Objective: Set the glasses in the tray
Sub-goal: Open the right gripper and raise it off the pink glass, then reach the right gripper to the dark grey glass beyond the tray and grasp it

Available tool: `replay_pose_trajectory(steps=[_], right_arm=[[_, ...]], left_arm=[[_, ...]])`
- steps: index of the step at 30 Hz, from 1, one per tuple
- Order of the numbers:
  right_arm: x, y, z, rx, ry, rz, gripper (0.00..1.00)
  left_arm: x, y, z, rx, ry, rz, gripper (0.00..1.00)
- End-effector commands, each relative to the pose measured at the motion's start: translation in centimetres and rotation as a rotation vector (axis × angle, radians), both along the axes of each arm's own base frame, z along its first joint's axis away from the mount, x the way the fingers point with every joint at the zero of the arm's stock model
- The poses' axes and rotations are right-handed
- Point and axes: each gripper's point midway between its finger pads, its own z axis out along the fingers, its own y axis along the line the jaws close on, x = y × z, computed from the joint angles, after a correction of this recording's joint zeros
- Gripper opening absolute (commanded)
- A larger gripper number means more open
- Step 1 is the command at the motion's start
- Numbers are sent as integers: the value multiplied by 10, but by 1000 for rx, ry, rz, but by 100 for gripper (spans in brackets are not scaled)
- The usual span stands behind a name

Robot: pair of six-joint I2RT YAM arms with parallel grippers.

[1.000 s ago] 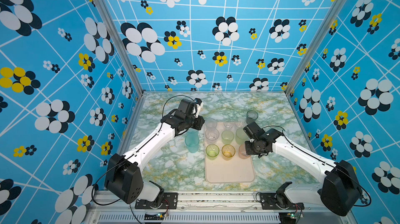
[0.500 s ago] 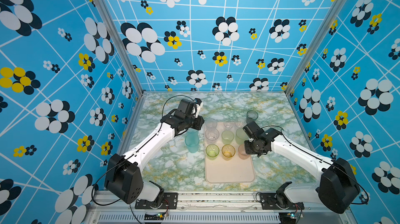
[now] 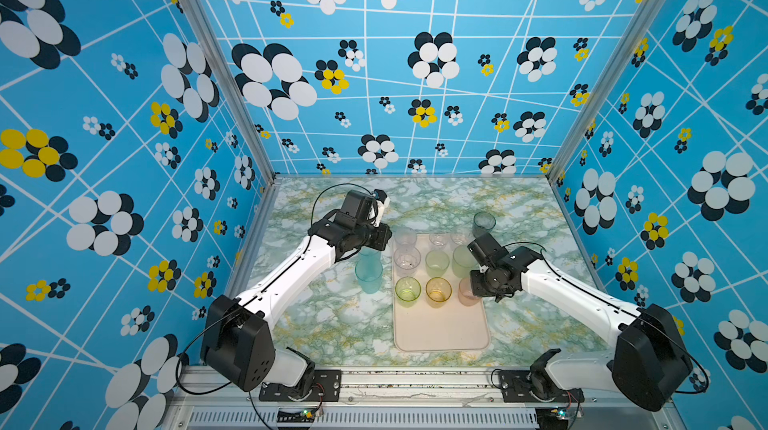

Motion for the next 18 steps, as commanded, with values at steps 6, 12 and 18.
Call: replay_pose_trajectory(steps=[6, 12, 18], right_arm=[[-1, -11, 19, 18, -56, -26, 33], [7, -22, 51, 12, -131, -42, 34], [29, -45, 104, 39, -278, -105, 35]], left_arm=[[-2, 7, 9, 3, -34, 6, 27], [2, 13, 17, -2, -96, 37, 26], [4, 20, 24, -4, -131, 66, 27]])
